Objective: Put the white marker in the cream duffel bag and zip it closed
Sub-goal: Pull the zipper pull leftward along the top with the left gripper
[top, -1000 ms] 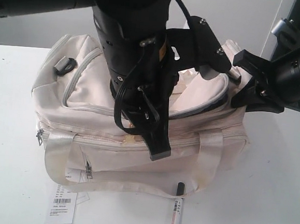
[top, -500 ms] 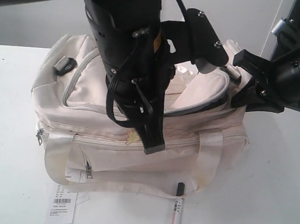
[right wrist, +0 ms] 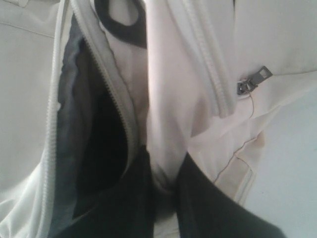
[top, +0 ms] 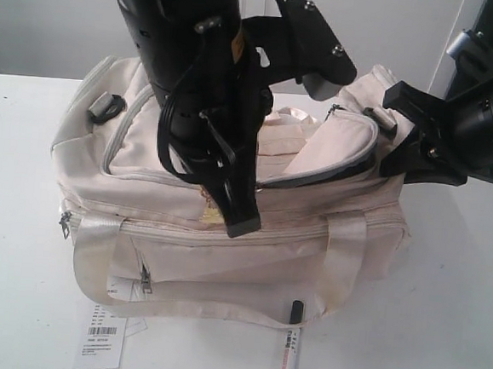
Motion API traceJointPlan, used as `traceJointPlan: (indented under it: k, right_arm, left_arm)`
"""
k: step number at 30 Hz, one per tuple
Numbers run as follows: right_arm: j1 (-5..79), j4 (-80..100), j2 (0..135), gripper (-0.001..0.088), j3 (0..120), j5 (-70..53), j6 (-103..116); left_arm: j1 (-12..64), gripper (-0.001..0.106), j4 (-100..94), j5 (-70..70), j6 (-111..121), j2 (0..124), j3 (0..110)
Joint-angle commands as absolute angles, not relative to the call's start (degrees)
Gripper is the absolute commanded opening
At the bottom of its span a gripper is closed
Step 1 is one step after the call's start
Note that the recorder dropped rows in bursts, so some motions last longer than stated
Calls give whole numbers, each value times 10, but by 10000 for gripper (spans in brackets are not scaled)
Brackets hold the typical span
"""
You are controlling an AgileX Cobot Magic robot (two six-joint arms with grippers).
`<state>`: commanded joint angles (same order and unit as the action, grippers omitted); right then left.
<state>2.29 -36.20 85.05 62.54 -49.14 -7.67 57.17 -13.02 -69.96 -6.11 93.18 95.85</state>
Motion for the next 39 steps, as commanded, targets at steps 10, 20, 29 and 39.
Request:
traceJointPlan:
  k: [10,20,29,39]
  right_arm:
    - [23,-361,850,0,625,-491,-77]
    - [23,-361,850,0,625,-487,-77]
    - [23,-360,850,0,625,-487,-84]
    - [23,-360,850,0,625,-487,-90]
  left_arm:
    - [541,0,-136,-700,-64,894,894]
    - [537,0,-148,-700,-65,867,854]
    - [537,0,-167,-700,-74,854,845]
    - [537,0,-189,-700,-75,853,845]
